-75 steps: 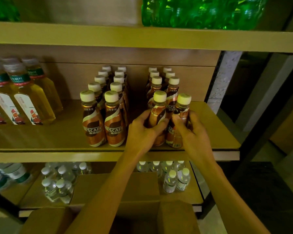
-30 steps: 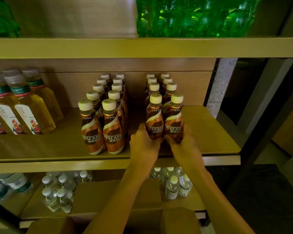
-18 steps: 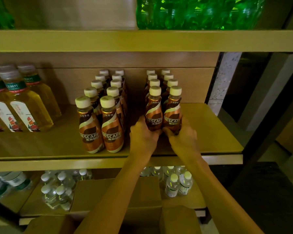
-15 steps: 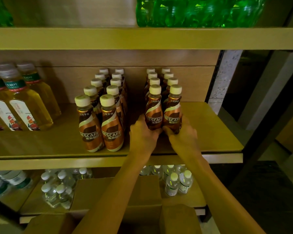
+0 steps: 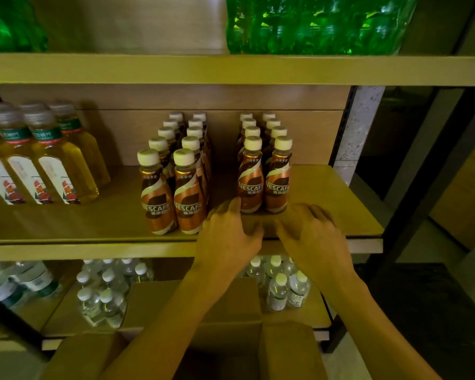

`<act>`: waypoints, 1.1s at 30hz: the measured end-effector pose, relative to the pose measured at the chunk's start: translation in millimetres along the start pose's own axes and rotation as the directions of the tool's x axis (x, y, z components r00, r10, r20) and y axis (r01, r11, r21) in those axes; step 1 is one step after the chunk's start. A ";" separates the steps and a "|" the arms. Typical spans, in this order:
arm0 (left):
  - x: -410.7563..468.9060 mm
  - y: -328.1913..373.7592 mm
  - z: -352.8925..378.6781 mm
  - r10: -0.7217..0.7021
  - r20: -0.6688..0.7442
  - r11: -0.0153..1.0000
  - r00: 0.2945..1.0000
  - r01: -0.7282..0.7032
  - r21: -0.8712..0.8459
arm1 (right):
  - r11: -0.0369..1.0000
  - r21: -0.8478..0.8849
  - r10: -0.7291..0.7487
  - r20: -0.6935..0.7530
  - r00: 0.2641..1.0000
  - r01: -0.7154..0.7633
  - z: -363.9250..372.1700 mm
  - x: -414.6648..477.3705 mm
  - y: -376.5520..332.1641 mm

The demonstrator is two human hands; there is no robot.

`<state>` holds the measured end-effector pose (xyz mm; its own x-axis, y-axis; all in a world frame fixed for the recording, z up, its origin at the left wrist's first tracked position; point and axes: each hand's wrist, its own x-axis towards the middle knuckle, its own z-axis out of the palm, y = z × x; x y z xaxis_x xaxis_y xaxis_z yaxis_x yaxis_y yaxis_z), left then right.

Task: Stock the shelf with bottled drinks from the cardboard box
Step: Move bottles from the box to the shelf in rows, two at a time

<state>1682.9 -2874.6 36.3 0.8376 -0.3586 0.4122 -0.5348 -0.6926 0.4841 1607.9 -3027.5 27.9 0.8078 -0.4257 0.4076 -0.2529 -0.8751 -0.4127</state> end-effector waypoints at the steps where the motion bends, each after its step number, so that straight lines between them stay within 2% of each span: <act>1: -10.2 0.8 -4.2 0.018 -0.003 1.000 1.000 -0.018 0.002 | 1.000 -0.012 -0.009 -0.009 1.000 0.009 -2.2 -10.1 -0.6; 4: -44.4 -1.2 -9.9 0.051 0.012 0.998 0.999 -0.051 0.029 | 0.998 -0.036 -0.054 -0.016 0.998 0.053 -2.7 -41.5 -3.2; 11: -117.4 -37.1 0.3 0.009 0.106 1.000 0.994 -0.011 0.024 | 0.994 0.014 -0.105 0.068 0.992 0.105 24.9 -109.1 -14.5; 17: -169.7 -82.7 4.8 -0.122 0.216 0.992 0.969 0.109 0.070 | 0.989 -0.003 -0.142 0.243 0.960 0.147 62.4 -148.3 -25.2; 23: -214.7 -135.6 7.5 -0.274 0.260 0.957 0.926 0.237 0.166 | 0.981 0.063 -0.192 0.457 0.868 0.184 104.2 -181.3 -35.9; 27: -241.1 -184.2 9.7 -0.383 0.325 0.921 0.865 0.330 0.207 | 0.974 0.073 -0.212 0.611 0.763 0.212 141.4 -201.2 -39.9; 30: -256.6 -219.6 8.5 -0.444 0.404 0.895 0.800 0.373 0.245 | 0.966 0.068 -0.212 0.759 0.615 0.250 168.5 -210.5 -42.1; 33: -265.7 -246.6 7.4 -0.498 0.521 0.867 0.693 0.392 0.306 | 0.969 0.062 -0.167 0.875 0.453 0.238 197.6 -216.2 -41.1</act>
<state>1593.0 -2613.2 -198.3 0.9051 -0.2300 -0.3577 -0.1008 -0.9331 0.3451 1548.8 -2854.0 -204.3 0.8747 0.1550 -0.4592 -0.0197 -0.9353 -0.3532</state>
